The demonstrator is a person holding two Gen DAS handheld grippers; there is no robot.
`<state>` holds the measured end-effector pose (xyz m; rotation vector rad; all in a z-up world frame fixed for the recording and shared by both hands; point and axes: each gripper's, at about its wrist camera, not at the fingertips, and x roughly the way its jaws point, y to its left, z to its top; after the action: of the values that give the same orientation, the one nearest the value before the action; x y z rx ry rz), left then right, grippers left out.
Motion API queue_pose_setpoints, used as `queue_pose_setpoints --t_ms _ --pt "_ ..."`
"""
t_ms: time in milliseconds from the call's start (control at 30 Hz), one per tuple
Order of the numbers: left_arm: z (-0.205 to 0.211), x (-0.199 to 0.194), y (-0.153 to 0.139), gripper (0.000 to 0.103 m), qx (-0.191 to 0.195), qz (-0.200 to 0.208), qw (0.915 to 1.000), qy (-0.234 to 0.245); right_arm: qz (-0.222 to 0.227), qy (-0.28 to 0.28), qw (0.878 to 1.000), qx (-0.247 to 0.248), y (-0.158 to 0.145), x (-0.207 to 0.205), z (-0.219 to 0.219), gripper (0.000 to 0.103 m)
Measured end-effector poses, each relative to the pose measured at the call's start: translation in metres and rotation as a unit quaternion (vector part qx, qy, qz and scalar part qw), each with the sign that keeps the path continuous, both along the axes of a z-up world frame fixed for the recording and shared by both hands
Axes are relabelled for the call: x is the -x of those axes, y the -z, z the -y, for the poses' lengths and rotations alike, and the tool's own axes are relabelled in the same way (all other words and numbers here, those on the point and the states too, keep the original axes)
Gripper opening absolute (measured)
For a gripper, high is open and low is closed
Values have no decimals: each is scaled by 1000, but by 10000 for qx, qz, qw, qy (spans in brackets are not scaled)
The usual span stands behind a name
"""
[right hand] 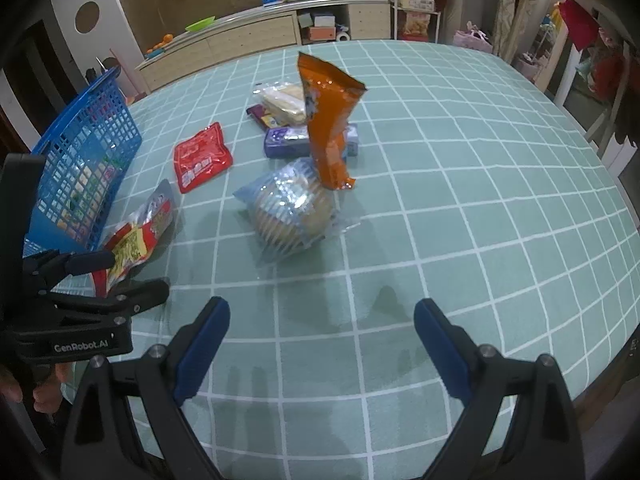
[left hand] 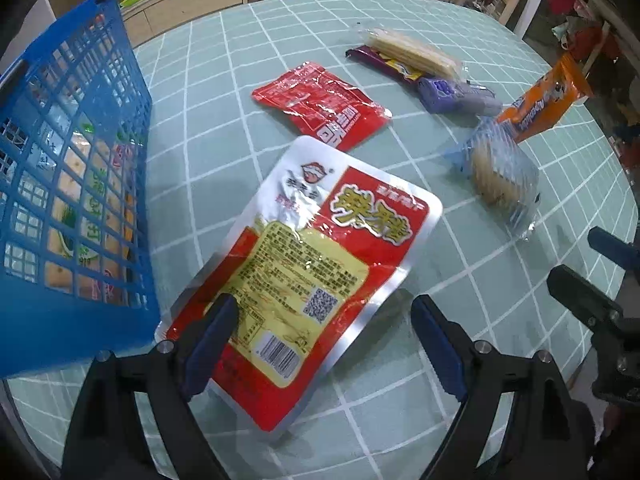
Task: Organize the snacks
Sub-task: 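Lower the left tool onto the red-and-white sausage pack and nudge it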
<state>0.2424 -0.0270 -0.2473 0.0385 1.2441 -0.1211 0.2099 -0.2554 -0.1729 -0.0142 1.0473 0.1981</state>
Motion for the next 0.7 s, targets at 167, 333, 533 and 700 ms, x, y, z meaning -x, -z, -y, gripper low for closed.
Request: queue_pose_setpoints --t_ms 167,333,533,700 --pt "12 1 -1 86 363 -35 9993 101 -33 40 10000 -24 2 0 1 96" --pt "21 1 -3 86 333 26 9994 84 -65 93 9999 -68 1 0 5 96" --pt "24 -1 -25 86 5 257 9990 363 -65 155 9997 -176 0 -1 10 96" --pt "23 -18 -26 86 -201 195 9981 554 -78 131 9996 -237 2 -2 8 96"
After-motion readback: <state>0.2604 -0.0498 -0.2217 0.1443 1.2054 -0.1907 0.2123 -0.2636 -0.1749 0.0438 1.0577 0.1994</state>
